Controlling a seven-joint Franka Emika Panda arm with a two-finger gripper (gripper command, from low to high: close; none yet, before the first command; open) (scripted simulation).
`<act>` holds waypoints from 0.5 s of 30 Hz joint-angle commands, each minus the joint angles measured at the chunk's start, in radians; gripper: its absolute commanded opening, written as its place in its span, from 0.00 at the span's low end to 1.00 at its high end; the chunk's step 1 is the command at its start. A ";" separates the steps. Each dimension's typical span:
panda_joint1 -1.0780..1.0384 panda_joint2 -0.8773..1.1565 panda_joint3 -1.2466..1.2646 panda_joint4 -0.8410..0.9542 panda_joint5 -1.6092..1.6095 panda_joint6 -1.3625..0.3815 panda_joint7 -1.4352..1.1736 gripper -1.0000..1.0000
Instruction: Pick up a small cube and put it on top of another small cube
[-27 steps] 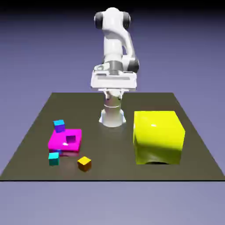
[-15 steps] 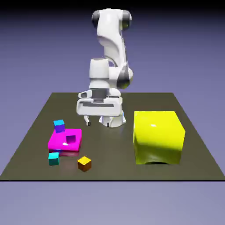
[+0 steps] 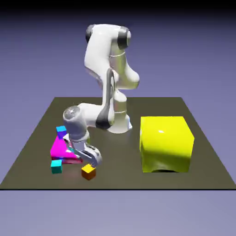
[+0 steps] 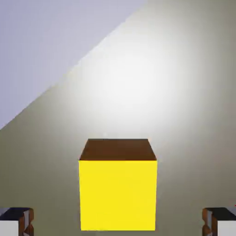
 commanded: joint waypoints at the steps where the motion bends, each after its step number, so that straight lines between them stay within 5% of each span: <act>1: -0.004 0.036 0.008 0.000 0.010 0.036 -0.007 0.50; 3: -0.009 0.082 0.018 0.000 0.023 0.082 -0.017 0.50; 4: -0.009 0.082 0.018 0.000 0.023 0.082 -0.017 0.00; 15: -0.032 -0.277 -0.173 -0.041 -0.076 -0.187 -0.047 0.00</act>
